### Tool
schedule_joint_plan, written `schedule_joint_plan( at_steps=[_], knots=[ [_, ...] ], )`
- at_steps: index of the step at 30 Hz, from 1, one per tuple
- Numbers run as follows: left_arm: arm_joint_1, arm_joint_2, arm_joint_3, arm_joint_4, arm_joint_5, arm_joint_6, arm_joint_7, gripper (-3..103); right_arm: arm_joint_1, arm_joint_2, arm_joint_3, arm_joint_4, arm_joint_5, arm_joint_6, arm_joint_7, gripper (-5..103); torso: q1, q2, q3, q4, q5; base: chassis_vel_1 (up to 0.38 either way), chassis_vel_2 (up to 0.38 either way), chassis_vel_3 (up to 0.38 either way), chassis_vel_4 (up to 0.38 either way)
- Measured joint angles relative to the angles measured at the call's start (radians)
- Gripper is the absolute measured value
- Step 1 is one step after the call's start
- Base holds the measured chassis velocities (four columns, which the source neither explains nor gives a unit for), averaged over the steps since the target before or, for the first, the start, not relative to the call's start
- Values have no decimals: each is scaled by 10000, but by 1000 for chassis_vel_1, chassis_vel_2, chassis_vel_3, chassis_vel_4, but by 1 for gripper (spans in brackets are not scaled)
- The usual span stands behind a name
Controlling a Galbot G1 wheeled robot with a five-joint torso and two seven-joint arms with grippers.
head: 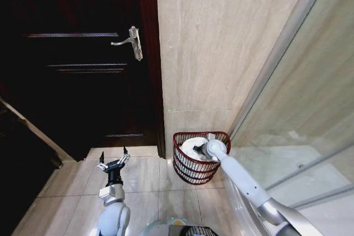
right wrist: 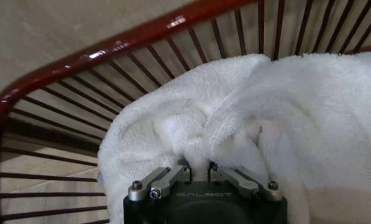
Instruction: Discard the used towel into the hamper.
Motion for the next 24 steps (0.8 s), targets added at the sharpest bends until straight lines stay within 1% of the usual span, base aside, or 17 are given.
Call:
schedule_joint_plan(
  at_steps=[5,7,8,9,10,11,12,13,14,16,17,20,21,22,23,24],
  knots=[
    [-42,-26,43,0,27,64,0,100,23,143,159,-404,-147,0,-349,12,0,1,0,0,0,0,0,0,0],
    [-82,-54,77,9,66,86,0,100,-11,168,249,-633,-627,0,-924,12,1,1,1,0,1,0,0,0,0],
    [-82,-54,77,9,66,86,0,100,-11,168,249,-633,-627,0,-924,12,1,1,1,0,1,0,0,0,0],
    [-99,-62,87,10,88,96,-9,100,-37,198,333,-723,-767,0,-1090,9,1,1,2,0,0,0,0,0,0],
    [-110,-63,93,9,123,101,-47,100,-69,229,398,-740,-825,0,-1102,12,1,1,2,0,1,0,0,0,0],
    [-116,-63,97,8,149,102,-87,100,-96,233,427,-727,-859,1,-1102,16,1,2,2,1,1,0,0,0,0],
    [-116,-63,97,8,149,102,-87,100,-96,233,427,-727,-859,1,-1102,16,1,2,2,1,1,0,0,0,0],
    [-123,-56,97,-19,194,119,-146,100,-200,214,496,-573,-970,5,-1099,22,2,1,3,1,1,0,0,0,0],
    [-123,-51,95,-42,213,139,-157,100,-271,187,550,-436,-1027,6,-1099,22,3,1,4,3,2,0,0,0,0],
    [-120,-28,96,-93,250,198,-171,100,-458,122,739,43,-1208,5,-1096,33,4,0,6,0,4,0,0,0,0],
    [-120,-28,96,-93,250,198,-171,100,-458,122,739,43,-1208,5,-1096,33,4,0,6,0,4,0,0,0,0],
    [-118,-23,152,-125,331,250,-171,100,-762,62,1208,1071,-1208,4,-878,49,5,0,7,1,5,0,0,0,0],
    [-115,-25,168,-137,355,267,-168,100,-846,31,1328,1360,-1209,4,-818,49,5,0,7,2,5,0,0,0,0],
    [-108,-23,187,-150,372,297,-161,100,-982,-36,1502,1766,-1260,5,-777,54,4,-1,6,2,6,0,0,0,0],
    [-108,-23,187,-150,372,297,-161,100,-982,-36,1502,1766,-1260,5,-777,54,4,-1,6,2,6,0,0,0,0],
    [-99,1,203,-155,377,335,-150,100,-1151,-127,1692,2243,-1429,6,-778,60,5,-1,6,2,5,0,0,0,0]
  ],
)
